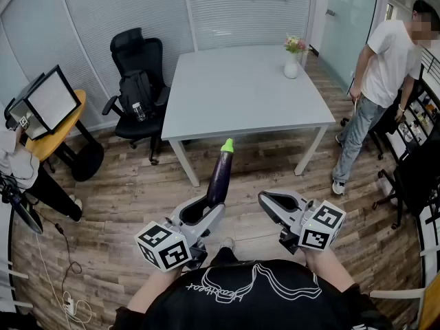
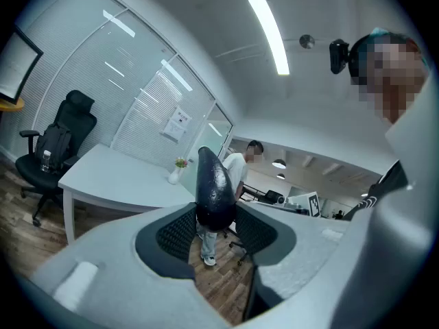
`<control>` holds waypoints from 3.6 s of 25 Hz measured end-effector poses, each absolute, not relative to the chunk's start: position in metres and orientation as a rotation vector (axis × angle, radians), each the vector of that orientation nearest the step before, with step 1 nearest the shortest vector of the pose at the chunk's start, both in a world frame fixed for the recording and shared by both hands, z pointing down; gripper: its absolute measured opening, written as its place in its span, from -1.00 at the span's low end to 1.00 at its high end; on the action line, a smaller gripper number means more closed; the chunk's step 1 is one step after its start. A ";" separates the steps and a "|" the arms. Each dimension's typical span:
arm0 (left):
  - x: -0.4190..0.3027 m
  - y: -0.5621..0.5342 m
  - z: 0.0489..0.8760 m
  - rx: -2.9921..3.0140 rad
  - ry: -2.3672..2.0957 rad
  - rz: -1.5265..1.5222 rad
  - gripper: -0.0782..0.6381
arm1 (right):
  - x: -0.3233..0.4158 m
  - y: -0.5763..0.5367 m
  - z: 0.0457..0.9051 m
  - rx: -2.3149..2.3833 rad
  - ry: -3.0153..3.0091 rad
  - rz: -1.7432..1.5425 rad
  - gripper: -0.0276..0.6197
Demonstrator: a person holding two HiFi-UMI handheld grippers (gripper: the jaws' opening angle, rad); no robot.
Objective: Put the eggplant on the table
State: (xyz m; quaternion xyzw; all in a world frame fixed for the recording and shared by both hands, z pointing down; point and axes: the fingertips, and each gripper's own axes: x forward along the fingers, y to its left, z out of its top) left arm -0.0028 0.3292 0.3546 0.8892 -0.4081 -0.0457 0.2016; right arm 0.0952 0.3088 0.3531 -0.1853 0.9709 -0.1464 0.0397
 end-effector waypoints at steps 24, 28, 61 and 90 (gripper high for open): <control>-0.015 0.293 0.359 2.500 -1.141 -0.151 -0.27 | 0.082 0.276 0.364 -0.563 3.025 -0.415 -0.89; -0.016 0.264 0.359 2.512 -1.119 -0.144 -0.27 | 0.080 0.248 0.364 -0.575 3.013 -0.427 -0.89; -0.104 -0.062 0.363 2.516 -0.933 -0.090 -0.27 | 0.001 -0.061 0.372 -0.823 2.933 -0.577 -0.89; -0.085 -0.228 0.407 2.422 -1.024 0.058 -0.27 | 0.020 -0.232 0.409 -0.785 2.920 -0.757 -0.89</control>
